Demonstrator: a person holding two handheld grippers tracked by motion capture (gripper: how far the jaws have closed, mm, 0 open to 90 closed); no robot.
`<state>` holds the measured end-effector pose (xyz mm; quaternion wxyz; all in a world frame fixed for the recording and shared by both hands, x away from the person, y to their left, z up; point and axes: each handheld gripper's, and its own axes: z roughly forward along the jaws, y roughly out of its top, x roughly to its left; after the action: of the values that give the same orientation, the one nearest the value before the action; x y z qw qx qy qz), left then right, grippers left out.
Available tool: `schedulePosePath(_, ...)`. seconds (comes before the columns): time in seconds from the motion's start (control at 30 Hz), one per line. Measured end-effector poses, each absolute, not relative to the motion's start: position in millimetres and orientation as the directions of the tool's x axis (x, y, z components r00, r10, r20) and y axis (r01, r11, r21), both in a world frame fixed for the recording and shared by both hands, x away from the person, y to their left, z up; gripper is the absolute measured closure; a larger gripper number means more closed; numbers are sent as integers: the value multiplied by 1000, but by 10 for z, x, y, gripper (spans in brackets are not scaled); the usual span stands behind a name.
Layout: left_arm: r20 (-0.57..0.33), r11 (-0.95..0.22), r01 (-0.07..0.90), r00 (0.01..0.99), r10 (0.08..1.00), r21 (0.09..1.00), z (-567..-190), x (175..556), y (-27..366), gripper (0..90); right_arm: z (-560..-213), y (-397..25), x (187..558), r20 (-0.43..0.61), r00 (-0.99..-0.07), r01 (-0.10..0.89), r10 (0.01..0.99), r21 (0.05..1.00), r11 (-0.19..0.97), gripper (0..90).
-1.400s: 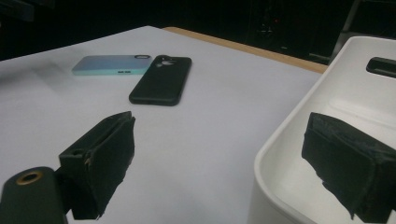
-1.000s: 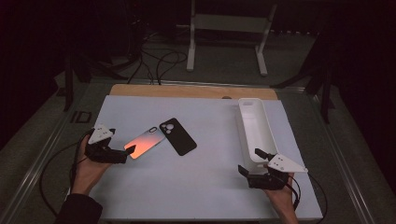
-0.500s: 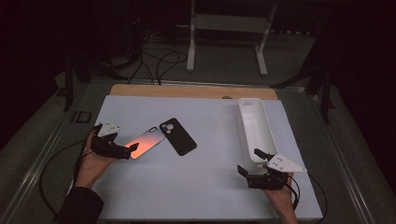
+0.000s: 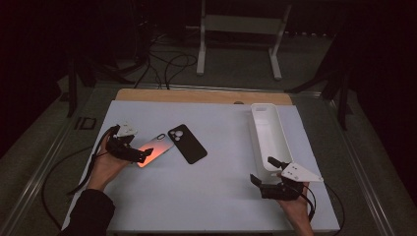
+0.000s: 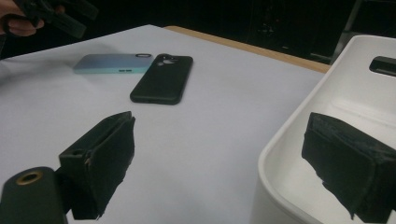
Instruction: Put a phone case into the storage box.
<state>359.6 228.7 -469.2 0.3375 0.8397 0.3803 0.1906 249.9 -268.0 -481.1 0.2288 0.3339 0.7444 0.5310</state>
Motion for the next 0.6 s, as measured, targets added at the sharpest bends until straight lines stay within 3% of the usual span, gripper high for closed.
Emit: schedulePosePath(0.6, 68, -562, 555, 672, 738, 613, -4990, 3774, 2113, 0, -4814, -2675, 2497, 14, -673, 255, 739, 943, 214, 96)
